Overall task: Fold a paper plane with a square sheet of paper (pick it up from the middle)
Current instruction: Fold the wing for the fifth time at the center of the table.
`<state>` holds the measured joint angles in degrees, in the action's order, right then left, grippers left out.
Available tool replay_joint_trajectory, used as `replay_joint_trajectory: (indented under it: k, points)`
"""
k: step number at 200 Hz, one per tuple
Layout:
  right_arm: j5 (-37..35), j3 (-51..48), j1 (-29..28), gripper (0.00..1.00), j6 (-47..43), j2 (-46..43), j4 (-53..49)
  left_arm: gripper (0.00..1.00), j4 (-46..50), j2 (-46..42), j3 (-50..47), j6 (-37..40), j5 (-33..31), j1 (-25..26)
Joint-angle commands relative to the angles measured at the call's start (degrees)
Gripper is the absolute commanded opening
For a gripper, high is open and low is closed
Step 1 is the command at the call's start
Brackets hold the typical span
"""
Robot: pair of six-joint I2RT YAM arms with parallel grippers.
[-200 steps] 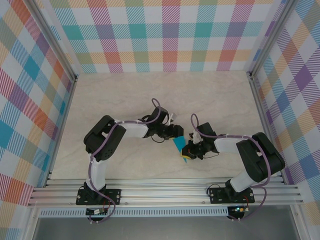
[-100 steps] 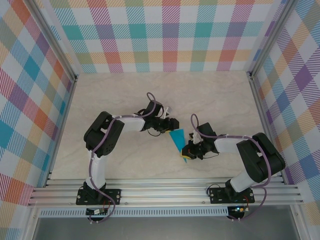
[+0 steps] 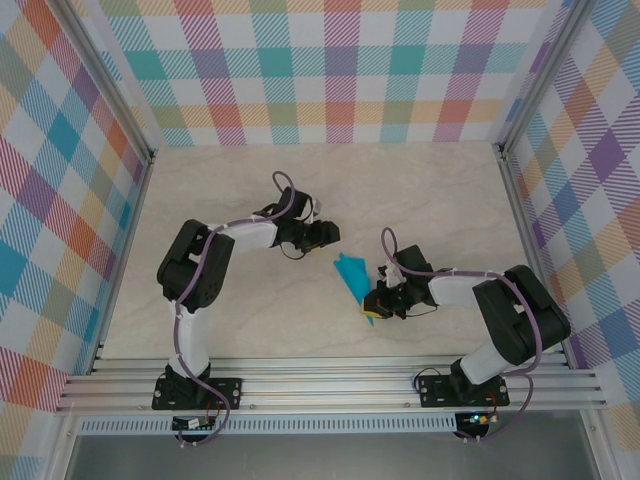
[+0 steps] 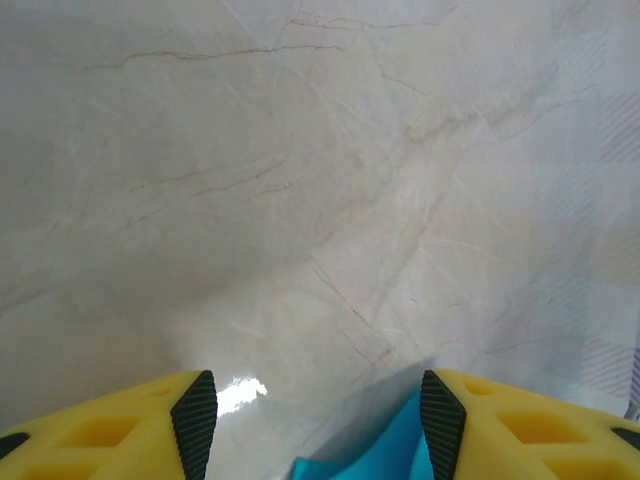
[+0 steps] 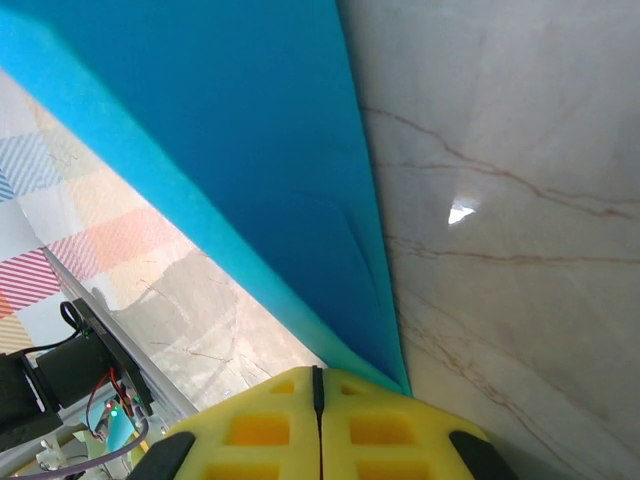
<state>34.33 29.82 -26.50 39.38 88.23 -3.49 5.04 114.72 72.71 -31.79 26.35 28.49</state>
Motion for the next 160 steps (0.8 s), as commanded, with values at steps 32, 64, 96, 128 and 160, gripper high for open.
replay_joint_trajectory:
  k: [32, 64, 96, 128, 160]
  points:
    - [-1.04, 1.96, -0.50, 0.24, -2.16, -10.15, -9.41, 0.60, 2.59, -14.30, -9.58, -4.04, -5.58, 4.06]
    - [-6.67, 4.49, -0.42, 0.32, -3.85, -18.30, -16.91, 0.62, 0.88, -18.77, -15.17, -7.84, -8.51, 7.96]
    - [-15.84, 4.45, -0.14, 0.35, -3.23, -23.20, -21.05, 0.64, -0.58, -18.31, -16.78, -10.38, -10.42, 12.56]
    - [-17.84, 3.48, 0.05, 0.44, -2.45, -23.16, -20.35, 0.64, -1.52, -16.17, -16.71, -11.45, -11.03, 15.50]
    - [-15.74, 4.13, 0.05, 0.48, -3.51, -19.11, -18.72, 0.58, -3.25, -15.33, -17.60, -12.46, -10.35, 16.27]
